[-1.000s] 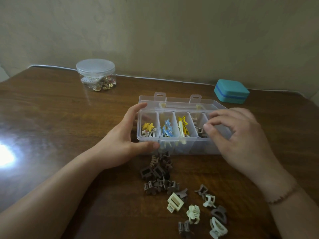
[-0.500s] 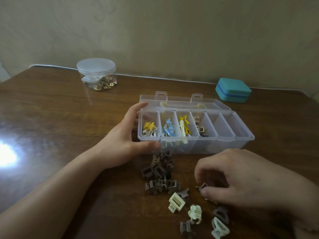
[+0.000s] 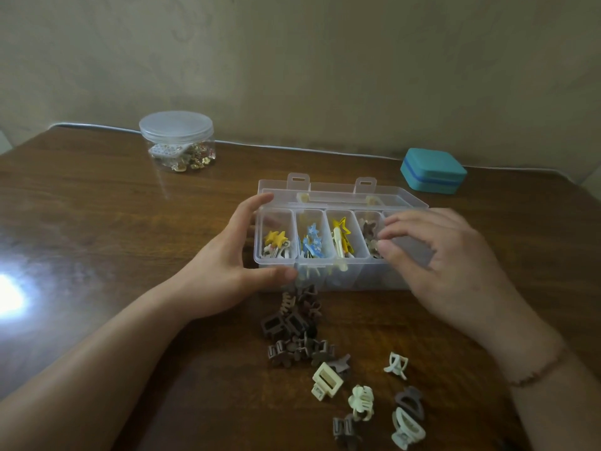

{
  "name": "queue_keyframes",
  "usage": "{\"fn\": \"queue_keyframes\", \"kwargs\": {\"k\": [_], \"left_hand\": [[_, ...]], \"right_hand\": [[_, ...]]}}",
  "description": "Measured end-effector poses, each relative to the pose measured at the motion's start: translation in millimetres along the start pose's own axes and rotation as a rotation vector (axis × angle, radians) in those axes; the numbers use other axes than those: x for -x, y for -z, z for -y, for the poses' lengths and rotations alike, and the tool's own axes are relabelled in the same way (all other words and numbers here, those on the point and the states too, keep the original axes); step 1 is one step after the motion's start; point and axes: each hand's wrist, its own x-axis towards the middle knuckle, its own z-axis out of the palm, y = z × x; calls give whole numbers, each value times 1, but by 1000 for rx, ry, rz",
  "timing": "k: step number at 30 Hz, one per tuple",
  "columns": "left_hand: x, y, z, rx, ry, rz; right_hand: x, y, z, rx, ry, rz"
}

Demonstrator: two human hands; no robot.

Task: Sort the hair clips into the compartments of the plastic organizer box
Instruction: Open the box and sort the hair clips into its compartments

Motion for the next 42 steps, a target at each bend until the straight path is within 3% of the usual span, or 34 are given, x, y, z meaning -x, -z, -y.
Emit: {"fn": "queue_keyframes", "kwargs": {"k": [2,4,6,11,14,18,22,24,28,33,36,38,42], "left_hand": [[0,0,0,-2,-1,1],[0,0,1,-3,-3,1],[0,0,1,0,-3,1],[0,0,2,-5,-8,-3],[0,1,2,-8,-10,1],[0,0,3,-17,-10,0],[0,0,3,-23,-1,-4],[0,0,3,-21,0,-1],[-1,0,3,-16,-7,2],[0,0,3,5,-6,2],[0,1,2,19,-6,-30],[0,3,1,52,-2,-68],[-1,7,1,149,25,-100]], "right_hand": [[0,7,4,-18,42,-46],[4,17,9,-88,123,8],[11,28,12,-142,185,209],[18,38,19,30,56,832],[19,29,24,75,27,945],[18,33,19,25,89,771],[14,39,11,-274,56,37],[11,36,7,-232,-14,-155],[6,20,-7,80,-87,71],[9,36,2,-78,13,-70],[17,37,18,-182,128,303],[22,27,31,-87,235,570],[25,17,50,10,382,825]]}}
